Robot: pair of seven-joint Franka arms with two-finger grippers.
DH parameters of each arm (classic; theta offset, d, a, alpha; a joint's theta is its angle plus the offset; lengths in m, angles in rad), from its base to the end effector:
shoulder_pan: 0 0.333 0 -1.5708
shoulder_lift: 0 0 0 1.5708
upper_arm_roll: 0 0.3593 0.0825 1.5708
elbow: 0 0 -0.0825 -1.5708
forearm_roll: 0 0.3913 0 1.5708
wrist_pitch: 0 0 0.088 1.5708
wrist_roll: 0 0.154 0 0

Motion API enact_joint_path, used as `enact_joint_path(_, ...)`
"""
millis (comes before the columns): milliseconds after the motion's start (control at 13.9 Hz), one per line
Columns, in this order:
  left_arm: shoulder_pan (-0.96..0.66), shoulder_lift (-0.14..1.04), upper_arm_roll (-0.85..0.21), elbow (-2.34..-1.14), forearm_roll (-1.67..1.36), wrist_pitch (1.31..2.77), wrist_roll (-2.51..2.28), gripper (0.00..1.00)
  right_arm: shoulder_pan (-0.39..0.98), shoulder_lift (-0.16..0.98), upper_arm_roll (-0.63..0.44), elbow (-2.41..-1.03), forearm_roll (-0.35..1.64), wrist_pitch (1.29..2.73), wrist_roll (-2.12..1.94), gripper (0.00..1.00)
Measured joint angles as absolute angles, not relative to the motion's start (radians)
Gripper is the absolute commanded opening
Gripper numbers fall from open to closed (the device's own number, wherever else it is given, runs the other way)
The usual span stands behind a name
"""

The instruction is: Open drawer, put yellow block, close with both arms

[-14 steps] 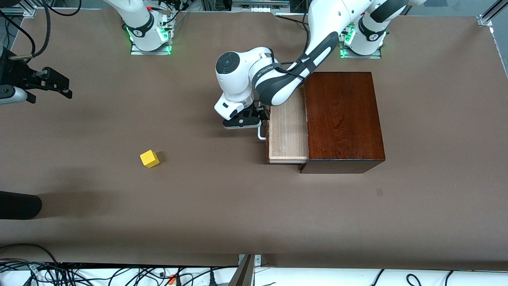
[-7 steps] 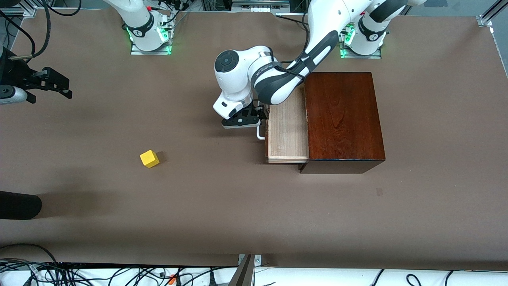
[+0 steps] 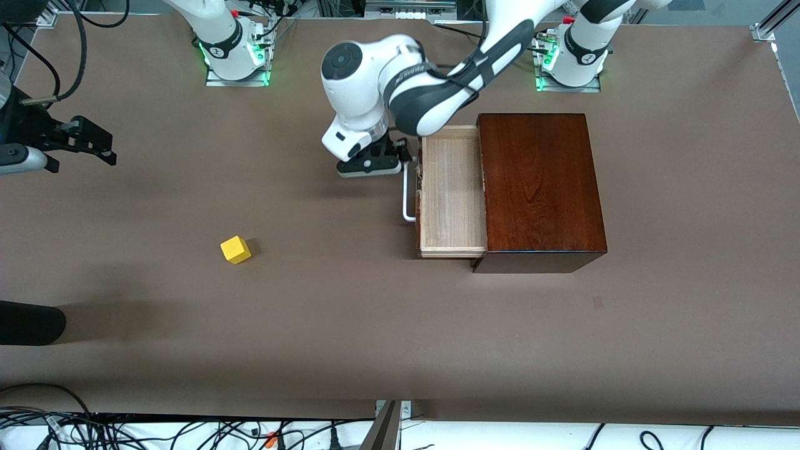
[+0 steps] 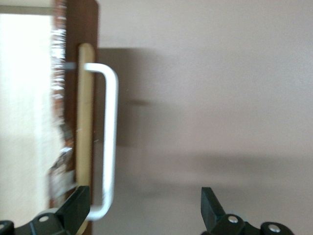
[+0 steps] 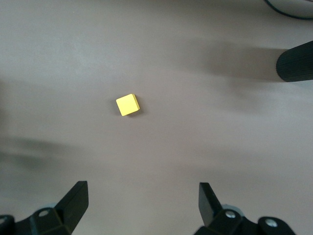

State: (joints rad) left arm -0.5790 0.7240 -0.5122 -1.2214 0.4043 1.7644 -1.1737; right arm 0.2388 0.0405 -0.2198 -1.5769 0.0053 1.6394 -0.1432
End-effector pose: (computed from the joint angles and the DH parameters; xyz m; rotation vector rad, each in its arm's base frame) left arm 0.4752 -0.5912 0.3555 -3.0276 -0.1201 -0.0153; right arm 0.5826 0.0143 0.6014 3.1261 0.2540 0.0356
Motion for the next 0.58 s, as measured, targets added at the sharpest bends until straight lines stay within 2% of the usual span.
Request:
enact_joint_path(216, -0.503, 0.581, -0.508, -1.21, 0.294, 1.627, -1.117, 1.0, 0.241, 0.068, -0.213, -1.579, 0.005, 1.639, -0.144, 1.0)
enact_joint_path(361, -0.377, 0.449, -0.504, -1.227, 0.204, 1.547, -0.969, 1.0, 0.252, 0.11, -0.207, -1.585, 0.006, 1.638, -0.15, 1.0)
enact_joint_path(577, -0.194, 0.319, -0.5, -1.3, 0.145, 1.515, -0.796, 1.0, 0.293, 0.174, -0.203, -1.588, 0.006, 1.634, -0.223, 1.0)
